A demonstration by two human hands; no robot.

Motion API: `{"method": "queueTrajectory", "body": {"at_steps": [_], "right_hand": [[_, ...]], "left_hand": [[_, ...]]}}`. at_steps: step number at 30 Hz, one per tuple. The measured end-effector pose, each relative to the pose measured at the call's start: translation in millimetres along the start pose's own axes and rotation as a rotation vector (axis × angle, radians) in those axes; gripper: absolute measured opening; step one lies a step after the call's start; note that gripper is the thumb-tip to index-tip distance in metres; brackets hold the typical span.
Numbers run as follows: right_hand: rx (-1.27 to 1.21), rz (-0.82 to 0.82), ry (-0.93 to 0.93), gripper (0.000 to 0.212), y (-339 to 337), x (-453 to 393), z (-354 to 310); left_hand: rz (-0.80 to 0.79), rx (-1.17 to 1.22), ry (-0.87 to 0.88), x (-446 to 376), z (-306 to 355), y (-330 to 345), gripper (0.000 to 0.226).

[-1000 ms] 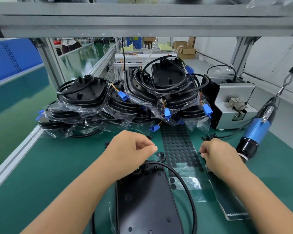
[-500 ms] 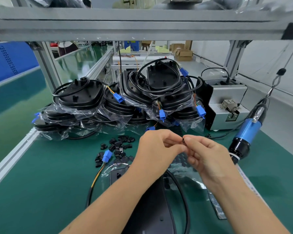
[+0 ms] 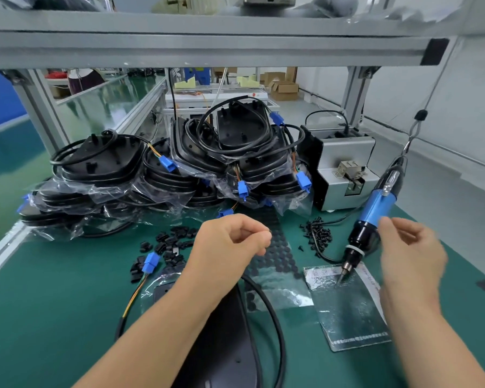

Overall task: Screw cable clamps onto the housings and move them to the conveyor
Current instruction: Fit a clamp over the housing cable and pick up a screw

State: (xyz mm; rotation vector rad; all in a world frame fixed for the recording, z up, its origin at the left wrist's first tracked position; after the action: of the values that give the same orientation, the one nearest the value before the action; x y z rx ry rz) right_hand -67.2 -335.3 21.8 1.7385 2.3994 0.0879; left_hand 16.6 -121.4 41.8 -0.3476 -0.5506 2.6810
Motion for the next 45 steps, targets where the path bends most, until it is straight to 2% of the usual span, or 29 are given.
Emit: {"method": "queueTrajectory", "body": {"at_steps": [3, 5, 7, 11, 18, 24, 27, 29, 31, 45], "right_hand": [[0.019, -0.049, 0.186, 0.042, 3.1, -13.5, 12.7], [0.023, -0.102, 0.273, 0.052, 5.6, -15.3, 18.2], [-0.024, -0.141, 0.323, 0.047, 8.4, -17.0, 21.4], [-0.139, -0.220, 0.402, 0.024, 16.3, -20.0, 20.7], [-0.483, -0.276, 0.566, 0.032, 32.3, -12.6, 5.3], [-0.916, -0.394, 0.518, 0.026, 48.4, 20.6, -35.4], [-1.109, -0.444, 0.505, 0.030, 57.0, 39.6, -55.4], [-1.136, -0.457, 0.492, 0.030, 61.2, 48.5, -61.0], [-1.145, -0.463, 0.480, 0.028, 64.6, 55.5, -63.3], [-1.120, -0.462, 0.480, 0.031, 76.7, 84.3, -55.1]], "left_hand": [[-0.033, 0.029, -0.025, 0.4, 1.3, 1.4, 0.017], [-0.051, 0.065, -0.054, 1.0, 1.9, 2.6, 0.017], [-0.079, 0.106, -0.083, 1.8, 2.4, 4.1, 0.017], [-0.123, 0.166, -0.119, 3.8, 4.6, 6.7, 0.016], [-0.197, 0.258, -0.159, 10.1, 9.7, 16.2, 0.014], [-0.176, 0.289, -0.156, 21.5, 9.5, 10.8, 0.010], [-0.177, 0.481, -0.149, 32.0, 9.7, 0.1, 0.006], [-0.189, 0.628, -0.145, 39.5, 10.1, -7.2, 0.004], [-0.190, 0.676, -0.130, 45.5, 8.5, -13.5, 0.006], [-0.113, 0.611, -0.148, 56.2, -4.0, -34.0, 0.011]]}}
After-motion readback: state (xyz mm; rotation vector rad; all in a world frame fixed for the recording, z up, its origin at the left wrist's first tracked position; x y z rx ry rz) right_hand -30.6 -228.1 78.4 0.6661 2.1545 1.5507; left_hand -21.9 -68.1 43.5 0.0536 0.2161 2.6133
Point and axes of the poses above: each hand's wrist, its own x-axis away from the middle knuckle, its own y-axis out of the palm, z = x × y, the point moved 1 cm from there along -x, towards the middle knuckle, and after that the axes turned 8 degrees about -x, right-handed, at the moved point
